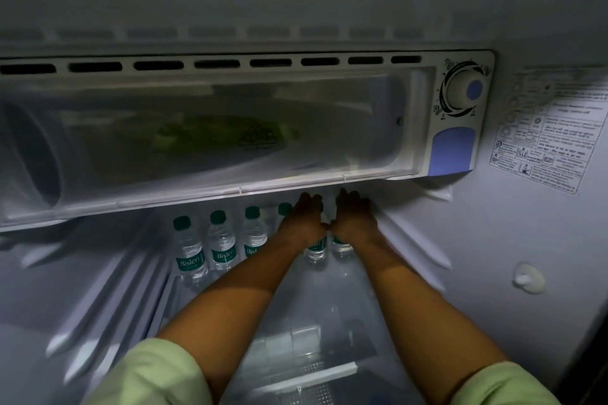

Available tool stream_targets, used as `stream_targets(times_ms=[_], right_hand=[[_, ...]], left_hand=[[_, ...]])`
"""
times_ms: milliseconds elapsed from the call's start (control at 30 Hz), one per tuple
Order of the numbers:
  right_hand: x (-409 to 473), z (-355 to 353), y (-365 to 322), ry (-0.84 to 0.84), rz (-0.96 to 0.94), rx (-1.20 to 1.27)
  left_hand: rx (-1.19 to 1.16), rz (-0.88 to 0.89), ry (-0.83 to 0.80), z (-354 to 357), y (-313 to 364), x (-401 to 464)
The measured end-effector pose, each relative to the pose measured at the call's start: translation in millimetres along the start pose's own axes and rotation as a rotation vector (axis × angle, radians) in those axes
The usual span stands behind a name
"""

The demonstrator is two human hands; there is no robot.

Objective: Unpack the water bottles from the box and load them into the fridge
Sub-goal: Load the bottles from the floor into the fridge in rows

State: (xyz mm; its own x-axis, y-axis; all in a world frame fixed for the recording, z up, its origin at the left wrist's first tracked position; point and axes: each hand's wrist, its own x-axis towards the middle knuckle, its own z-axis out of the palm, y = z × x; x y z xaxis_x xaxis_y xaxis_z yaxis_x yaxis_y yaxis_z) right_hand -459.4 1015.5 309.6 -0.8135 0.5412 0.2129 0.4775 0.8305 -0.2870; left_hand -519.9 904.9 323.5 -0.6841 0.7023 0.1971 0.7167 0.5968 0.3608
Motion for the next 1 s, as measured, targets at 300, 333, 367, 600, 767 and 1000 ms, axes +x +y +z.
stream_targets(times_ms=[300,333,367,600,767,1000], right_hand=[[-15.9,9.7,20.0,0.072,0.046,0.666],[-18.7,10.7,22.2,0.069,0.053,0.699],[-21.3,11.4,24.2,0.070,0.052,0.717],[-46.4,6.0,26.7,0.070,0.097,0.780],[-69.0,-10.9,25.8,0.103,0.116,0.784],[-98.7,-48.4,30.3,0.023,0.169,0.685]], left_hand=[[-0.030,-0.031,0.112,10.6,5.9,-13.9],[-0.089,-0.042,0.094,10.9,6.5,-16.3],[-0.145,-0.051,0.076,11.8,7.4,-18.7],[-0.325,-0.112,0.076,12.2,10.8,-43.7],[-0.461,-0.153,0.137,-0.3,8.1,-67.4],[-0.552,-0.140,0.137,-18.5,5.1,-91.1]])
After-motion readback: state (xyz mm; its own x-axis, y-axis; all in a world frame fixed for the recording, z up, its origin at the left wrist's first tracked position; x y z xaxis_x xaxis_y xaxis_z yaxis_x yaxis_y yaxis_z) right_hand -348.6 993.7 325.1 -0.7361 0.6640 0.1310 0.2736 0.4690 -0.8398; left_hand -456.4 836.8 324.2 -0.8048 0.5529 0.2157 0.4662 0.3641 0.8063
